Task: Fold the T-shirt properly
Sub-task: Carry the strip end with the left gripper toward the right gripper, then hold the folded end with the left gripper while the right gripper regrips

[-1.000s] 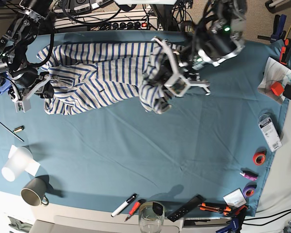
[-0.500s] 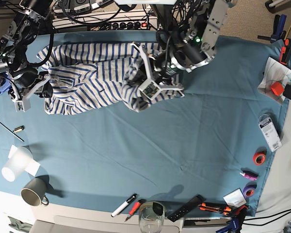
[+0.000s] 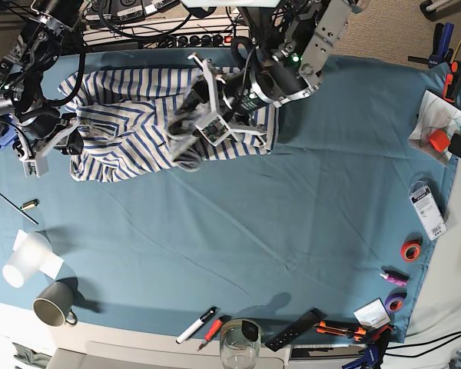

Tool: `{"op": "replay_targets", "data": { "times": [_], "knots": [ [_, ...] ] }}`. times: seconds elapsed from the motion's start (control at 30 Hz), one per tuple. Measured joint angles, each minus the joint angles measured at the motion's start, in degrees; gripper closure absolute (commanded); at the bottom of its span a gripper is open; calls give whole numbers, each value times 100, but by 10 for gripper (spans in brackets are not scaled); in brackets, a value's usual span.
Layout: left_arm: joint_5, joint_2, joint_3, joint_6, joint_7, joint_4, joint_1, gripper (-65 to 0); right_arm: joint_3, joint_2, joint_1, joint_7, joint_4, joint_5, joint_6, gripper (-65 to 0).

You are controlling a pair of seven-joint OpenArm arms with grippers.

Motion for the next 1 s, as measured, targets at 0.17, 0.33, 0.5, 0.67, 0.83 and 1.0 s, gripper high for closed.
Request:
{"op": "replay_targets", "data": {
  "times": [0.17, 0.33, 0.5, 0.67, 0.83, 1.0],
  "knots": [
    [4, 203, 2, 2, 31, 20, -2, -271, 0, 0, 0, 2, 0, 0, 0, -96],
    [24, 216, 2, 461, 745, 533, -15, -120, 0, 0, 0, 17, 0, 0, 0, -96],
    [1001, 229, 7, 1091, 1331, 1060, 160, 0, 0, 0, 0, 109, 0, 0, 0, -96],
    [1768, -107, 2, 1296, 1803, 1191, 616, 0, 0, 2, 0, 109, 0, 0, 0, -96],
    [1751, -455, 2, 1316, 1805, 1191, 815, 0, 0, 0, 0, 109, 0, 260, -20, -96],
    [1703, -501, 2, 1316, 1443, 955, 809, 0, 2, 0, 0, 105, 0, 365, -20, -96]
  ]
}}
